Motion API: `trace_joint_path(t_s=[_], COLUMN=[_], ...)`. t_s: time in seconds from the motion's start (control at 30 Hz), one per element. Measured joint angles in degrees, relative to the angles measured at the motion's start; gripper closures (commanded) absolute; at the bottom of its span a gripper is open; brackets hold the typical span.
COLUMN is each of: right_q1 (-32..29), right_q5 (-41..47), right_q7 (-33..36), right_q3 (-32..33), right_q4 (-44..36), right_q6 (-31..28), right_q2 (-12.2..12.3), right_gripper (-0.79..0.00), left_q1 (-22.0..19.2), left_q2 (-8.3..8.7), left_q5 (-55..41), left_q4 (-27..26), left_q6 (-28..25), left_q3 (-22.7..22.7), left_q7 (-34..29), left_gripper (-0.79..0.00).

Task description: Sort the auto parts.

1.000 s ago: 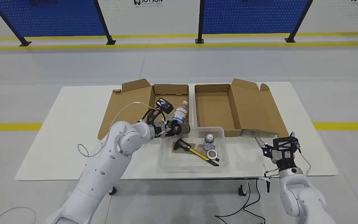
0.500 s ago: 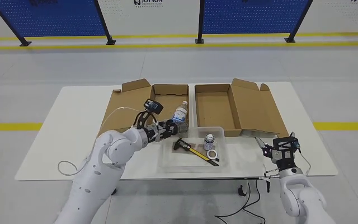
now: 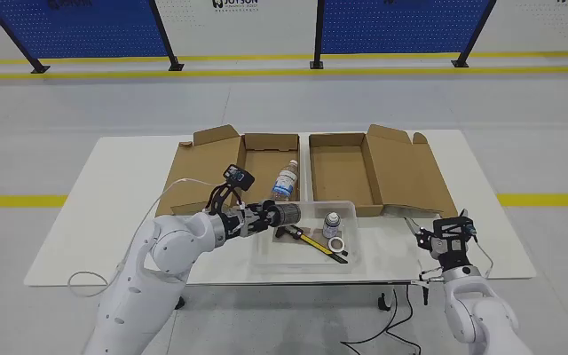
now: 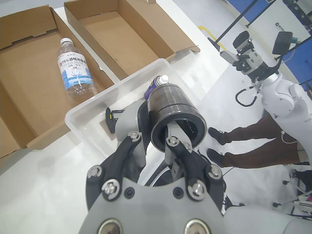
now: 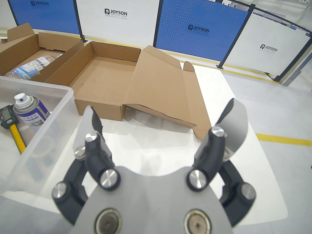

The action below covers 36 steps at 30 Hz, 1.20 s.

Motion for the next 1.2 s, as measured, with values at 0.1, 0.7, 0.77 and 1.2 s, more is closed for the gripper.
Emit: trace_joint_path(t_s=[0.1,0.7,0.77,1.2], right_q1=[0.0,0.0,0.0,0.0], right_q5=[0.0,0.0,0.0,0.0], right_q7=[0.0,0.0,0.0,0.0], right_q3=[0.0,0.0,0.0,0.0], right_q4=[0.0,0.0,0.0,0.0], right_q6=[0.0,0.0,0.0,0.0], right_q2=[0.0,0.0,0.0,0.0], right_gripper=[-0.785,-0.785,-0.785,-0.785], left_q1=[0.1,-5.0,-6.5,-18.8], left_q2=[0.14,-0.45,-0.79,-4.47], left_q5=[0.0,11.4,13.9,21.2], left_q4=[-0.2,8.3,10.8,29.7], left_q6=[0.1,5.8,6.8,14.8], left_q3=[0.0,5.4,7.0,17.1], left_q7=[0.1,9.4,11.7,21.0], left_gripper=[0.0,0.0,0.0,0.0])
